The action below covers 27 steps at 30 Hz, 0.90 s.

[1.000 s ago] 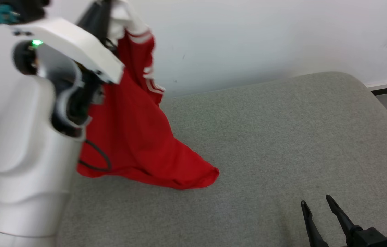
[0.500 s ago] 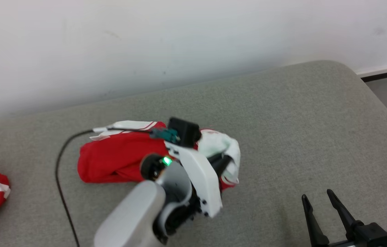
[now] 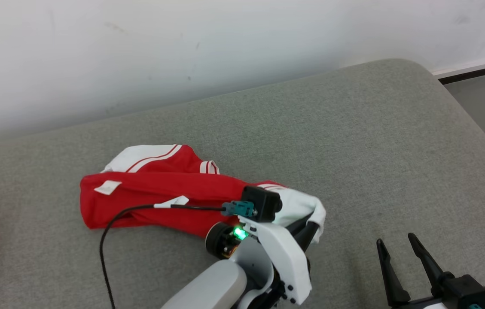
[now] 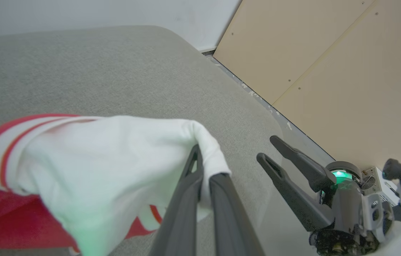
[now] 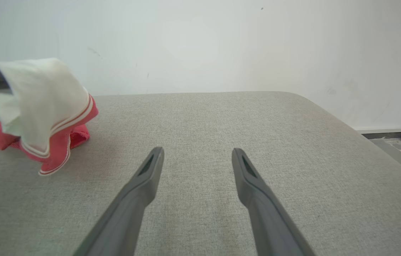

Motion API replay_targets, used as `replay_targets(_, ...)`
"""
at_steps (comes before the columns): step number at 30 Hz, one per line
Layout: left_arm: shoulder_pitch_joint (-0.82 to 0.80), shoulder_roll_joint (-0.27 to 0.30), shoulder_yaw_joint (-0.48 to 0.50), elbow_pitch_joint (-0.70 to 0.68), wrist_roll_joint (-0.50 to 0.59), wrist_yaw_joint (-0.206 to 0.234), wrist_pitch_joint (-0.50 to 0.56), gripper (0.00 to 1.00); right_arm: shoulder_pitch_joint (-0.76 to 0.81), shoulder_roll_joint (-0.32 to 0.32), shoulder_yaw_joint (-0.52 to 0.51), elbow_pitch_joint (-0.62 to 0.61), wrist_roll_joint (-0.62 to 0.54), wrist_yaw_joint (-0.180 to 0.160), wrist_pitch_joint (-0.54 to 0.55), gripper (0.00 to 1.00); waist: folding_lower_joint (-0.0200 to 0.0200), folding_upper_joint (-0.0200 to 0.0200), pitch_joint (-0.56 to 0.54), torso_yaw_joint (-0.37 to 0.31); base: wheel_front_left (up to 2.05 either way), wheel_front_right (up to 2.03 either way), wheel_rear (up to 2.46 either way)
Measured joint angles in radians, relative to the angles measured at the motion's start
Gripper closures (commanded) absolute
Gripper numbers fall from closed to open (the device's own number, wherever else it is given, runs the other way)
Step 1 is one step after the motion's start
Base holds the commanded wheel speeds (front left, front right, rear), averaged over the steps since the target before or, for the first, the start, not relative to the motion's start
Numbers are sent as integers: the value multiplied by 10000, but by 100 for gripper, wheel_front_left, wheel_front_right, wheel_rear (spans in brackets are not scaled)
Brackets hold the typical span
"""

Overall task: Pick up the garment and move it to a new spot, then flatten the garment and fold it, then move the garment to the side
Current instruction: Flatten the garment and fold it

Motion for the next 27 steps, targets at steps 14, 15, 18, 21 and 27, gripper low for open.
replay_targets(14, -1130, -21, -2746, 347, -1743, 1143, -1409, 0, -194, 86, 105, 150, 0, 0, 2, 0, 0, 0, 1, -77, 0, 0, 0)
replay_targets(15, -1128, -23, -2957, 384, -1868, 1187, -1367, 0, -188, 84, 100, 161, 0, 0, 0, 0, 0, 0, -14, -56, 0, 0, 0)
replay_targets(18, -1114, -21, -3417, 433, -2075, 1262, -1340, 0, -174, 77, 92, 203, 0, 0, 0, 0, 0, 0, -60, 11, 0, 0, 0)
replay_targets(21, -992, -25, -3896, 362, -2560, 1244, -1191, 0, -156, 56, 82, 232, 0, 0, 0, 0, 0, 0, -142, 92, 0, 0, 0)
replay_targets(27, -900, -25, -4253, 349, -2606, 1233, -1248, 0, -45, -27, 17, 247, -2, 0, 0, 0, 0, 0, -382, 294, 0, 0, 0)
